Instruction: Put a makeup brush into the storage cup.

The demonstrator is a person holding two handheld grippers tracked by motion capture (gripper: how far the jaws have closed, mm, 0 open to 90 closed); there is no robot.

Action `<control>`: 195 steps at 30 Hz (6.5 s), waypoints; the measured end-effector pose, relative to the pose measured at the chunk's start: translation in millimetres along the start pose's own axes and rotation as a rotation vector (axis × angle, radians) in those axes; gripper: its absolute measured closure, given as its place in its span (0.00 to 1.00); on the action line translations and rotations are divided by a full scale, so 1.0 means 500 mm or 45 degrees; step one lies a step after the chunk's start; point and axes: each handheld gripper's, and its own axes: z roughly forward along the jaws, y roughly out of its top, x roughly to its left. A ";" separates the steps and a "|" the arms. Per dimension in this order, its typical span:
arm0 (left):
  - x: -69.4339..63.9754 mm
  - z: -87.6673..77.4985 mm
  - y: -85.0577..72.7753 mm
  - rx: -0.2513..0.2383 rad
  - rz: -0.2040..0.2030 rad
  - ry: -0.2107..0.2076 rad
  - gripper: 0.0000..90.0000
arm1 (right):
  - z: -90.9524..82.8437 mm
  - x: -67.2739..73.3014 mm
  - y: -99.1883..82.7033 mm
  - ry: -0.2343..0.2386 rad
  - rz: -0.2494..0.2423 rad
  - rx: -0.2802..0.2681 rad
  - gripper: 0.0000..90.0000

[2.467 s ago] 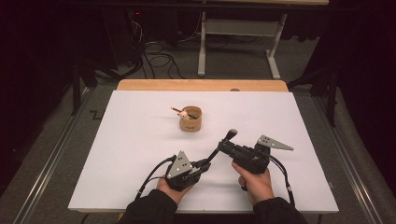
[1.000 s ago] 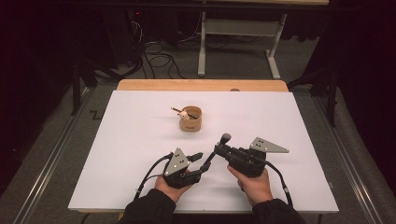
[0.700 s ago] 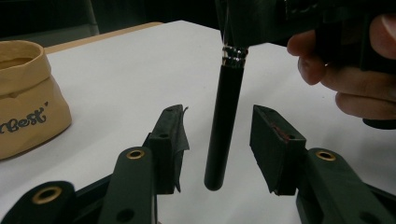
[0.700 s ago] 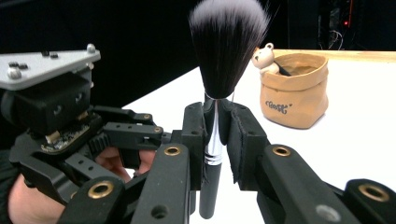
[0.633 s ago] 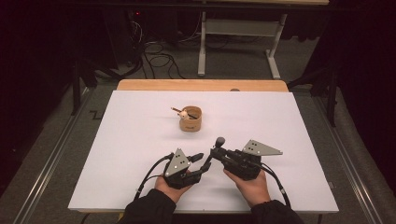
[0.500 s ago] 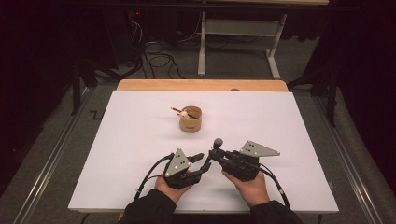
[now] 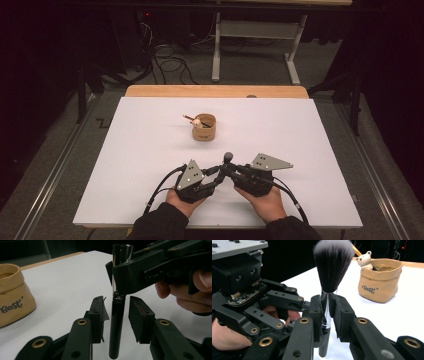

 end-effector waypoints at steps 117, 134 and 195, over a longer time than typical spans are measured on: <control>0.074 -0.050 0.023 -0.093 -0.169 0.138 0.88 | -0.147 -0.097 -0.051 -0.296 -0.049 0.023 0.00; 0.131 -0.018 0.079 -0.119 -0.194 0.204 0.88 | -0.148 -0.098 -0.052 -0.278 -0.039 0.026 0.00; 0.251 0.101 0.156 -0.162 -0.241 0.375 0.88 | -0.141 -0.093 -0.055 -0.241 -0.030 0.037 0.05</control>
